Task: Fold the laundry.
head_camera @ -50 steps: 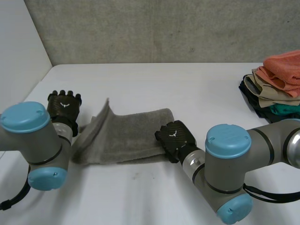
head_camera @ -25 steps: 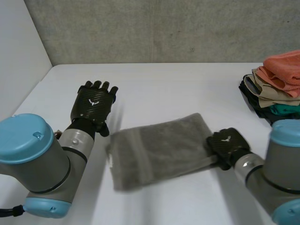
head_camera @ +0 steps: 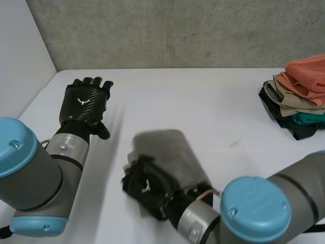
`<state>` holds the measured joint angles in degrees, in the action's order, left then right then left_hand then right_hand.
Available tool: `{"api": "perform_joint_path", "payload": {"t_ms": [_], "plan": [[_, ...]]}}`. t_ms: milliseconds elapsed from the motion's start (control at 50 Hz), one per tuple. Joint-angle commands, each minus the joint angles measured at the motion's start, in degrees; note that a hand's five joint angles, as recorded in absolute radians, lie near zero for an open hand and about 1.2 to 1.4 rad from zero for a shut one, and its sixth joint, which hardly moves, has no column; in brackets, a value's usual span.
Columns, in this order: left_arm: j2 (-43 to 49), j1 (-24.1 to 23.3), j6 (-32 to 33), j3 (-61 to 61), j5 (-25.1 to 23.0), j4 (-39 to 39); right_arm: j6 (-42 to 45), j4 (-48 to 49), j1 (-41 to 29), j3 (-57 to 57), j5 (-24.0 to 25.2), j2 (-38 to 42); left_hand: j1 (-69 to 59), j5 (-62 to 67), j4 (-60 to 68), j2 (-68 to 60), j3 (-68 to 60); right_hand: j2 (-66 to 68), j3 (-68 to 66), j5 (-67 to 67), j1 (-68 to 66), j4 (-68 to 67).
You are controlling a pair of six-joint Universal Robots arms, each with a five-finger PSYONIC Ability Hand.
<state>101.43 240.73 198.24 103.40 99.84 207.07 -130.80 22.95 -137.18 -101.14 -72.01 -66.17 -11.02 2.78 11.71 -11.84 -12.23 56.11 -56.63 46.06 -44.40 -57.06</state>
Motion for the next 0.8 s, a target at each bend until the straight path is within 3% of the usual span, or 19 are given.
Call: {"api": "perform_joint_path", "payload": {"t_ms": [20,60,140,240,340,480,600,800], "plan": [[-1.32,-0.79,-6.01,0.14,1.06,-3.16,-9.27,-0.98,0.42,-2.57,0.11,-0.44,-0.04,-1.72,-0.65,0.78,1.18,-46.11,46.63,-46.06,34.40,47.06],[-1.23,-1.31,-6.63,-0.21,1.14,-3.52,-15.42,-1.06,3.13,-3.01,0.20,-4.21,-0.21,-1.55,-0.48,0.61,1.01,-46.11,46.63,-46.06,34.40,47.06],[-0.97,-2.63,-8.65,-1.01,1.23,-3.61,-39.45,-1.15,14.19,-3.45,0.20,-13.09,-0.37,-1.39,-0.32,0.45,0.84,-46.11,46.63,-46.06,34.40,47.06],[0.17,-6.05,-11.46,-3.02,1.58,-3.87,-53.49,-4.22,19.57,-1.70,0.90,-14.86,-1.71,-0.05,1.03,-0.89,-0.50,-46.11,46.63,-46.06,34.40,47.06],[3.77,-11.50,-11.91,-4.87,3.60,-4.31,-52.63,-12.39,22.48,3.13,0.99,-12.85,-3.90,2.14,3.21,-3.08,-2.69,-46.11,46.63,-46.06,34.40,47.06],[10.18,-17.22,-11.56,-6.46,8.61,-7.29,-42.79,-25.04,22.22,14.03,-0.06,-0.28,-5.08,3.32,4.40,-4.26,-3.87,-46.11,46.63,-46.06,34.40,47.06],[14.93,-17.66,-11.29,-6.63,9.85,-11.16,-39.27,-30.41,19.51,20.71,0.03,8.41,-4.75,2.99,4.06,-3.93,-3.53,-46.11,46.63,-46.06,34.40,47.06],[17.75,-15.91,-11.21,-7.25,9.41,-16.52,-35.24,-30.60,16.15,23.62,-0.41,14.31,-3.90,2.14,3.22,-3.08,-2.69,-46.11,46.63,-46.06,34.40,47.06]]}}
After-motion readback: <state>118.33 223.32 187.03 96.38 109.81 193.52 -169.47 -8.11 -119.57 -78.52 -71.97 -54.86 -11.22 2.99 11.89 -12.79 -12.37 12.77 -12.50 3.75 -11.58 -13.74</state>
